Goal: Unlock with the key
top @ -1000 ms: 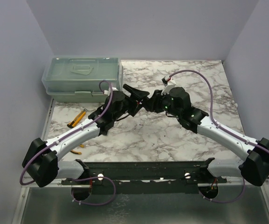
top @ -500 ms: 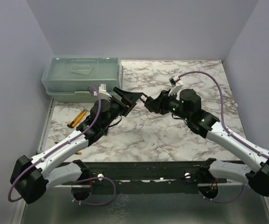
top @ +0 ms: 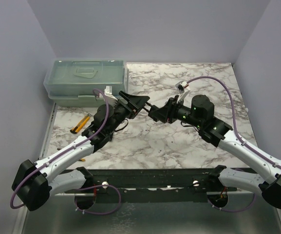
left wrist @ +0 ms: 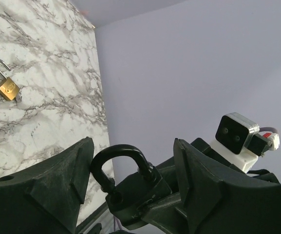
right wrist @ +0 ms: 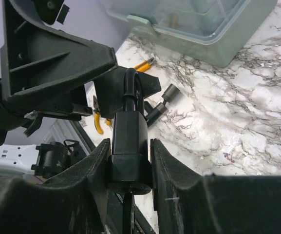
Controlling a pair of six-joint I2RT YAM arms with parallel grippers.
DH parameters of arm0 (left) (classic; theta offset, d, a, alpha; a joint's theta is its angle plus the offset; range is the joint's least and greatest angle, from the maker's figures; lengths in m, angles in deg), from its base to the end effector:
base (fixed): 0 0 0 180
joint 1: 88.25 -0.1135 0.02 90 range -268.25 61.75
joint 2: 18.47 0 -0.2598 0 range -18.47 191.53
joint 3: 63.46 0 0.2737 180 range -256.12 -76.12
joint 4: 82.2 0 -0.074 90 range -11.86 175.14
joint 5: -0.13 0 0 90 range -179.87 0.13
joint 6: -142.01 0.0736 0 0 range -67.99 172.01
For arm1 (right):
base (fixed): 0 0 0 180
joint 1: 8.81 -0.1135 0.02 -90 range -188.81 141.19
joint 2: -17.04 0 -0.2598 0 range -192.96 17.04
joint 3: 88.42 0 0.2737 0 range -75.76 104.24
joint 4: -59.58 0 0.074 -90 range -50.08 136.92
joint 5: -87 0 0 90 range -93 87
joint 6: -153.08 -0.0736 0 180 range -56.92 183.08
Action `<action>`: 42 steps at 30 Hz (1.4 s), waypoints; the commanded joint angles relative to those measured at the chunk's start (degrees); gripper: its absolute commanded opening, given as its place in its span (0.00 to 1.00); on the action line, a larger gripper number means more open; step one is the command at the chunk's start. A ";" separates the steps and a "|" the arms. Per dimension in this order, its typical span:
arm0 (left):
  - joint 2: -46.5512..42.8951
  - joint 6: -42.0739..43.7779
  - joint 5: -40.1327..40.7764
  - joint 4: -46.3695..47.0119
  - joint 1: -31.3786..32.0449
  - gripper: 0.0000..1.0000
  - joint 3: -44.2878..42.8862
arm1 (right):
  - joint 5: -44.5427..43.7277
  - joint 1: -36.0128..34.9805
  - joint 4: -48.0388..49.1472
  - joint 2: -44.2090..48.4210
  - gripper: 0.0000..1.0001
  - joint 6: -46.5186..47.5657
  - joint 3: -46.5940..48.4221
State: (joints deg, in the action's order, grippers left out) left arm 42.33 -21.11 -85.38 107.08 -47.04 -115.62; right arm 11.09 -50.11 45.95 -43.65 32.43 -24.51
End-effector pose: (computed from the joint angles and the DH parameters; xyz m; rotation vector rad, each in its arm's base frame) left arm 0.2379 -0.2007 0.3008 -0.5542 1.6830 -1.4667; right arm 0.2204 0.2175 0.3291 -0.3668 1.8520 1.1068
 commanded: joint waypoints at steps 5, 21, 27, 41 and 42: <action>1.96 -0.98 -2.31 2.84 -0.26 0.67 0.55 | 4.12 -0.25 7.70 1.51 0.00 -0.90 0.48; 6.18 -1.32 -2.82 4.50 -0.26 0.59 -1.36 | 9.81 -0.24 10.45 -0.61 0.00 -0.69 0.38; 7.19 -3.61 -2.12 4.43 -0.26 0.50 0.14 | 11.08 -0.26 10.90 -1.02 0.00 0.98 0.73; 9.11 -14.71 -5.55 -3.59 -0.33 0.33 0.35 | 15.11 -0.27 5.11 -4.28 0.00 21.72 1.92; 9.22 -15.35 -6.06 -4.80 -0.34 0.33 0.35 | 14.99 -0.23 4.92 -4.16 0.00 23.54 1.93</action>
State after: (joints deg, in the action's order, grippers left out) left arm 50.48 -31.82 -87.74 108.45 -47.41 -115.65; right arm 21.62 -49.96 47.91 -47.91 46.87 -24.89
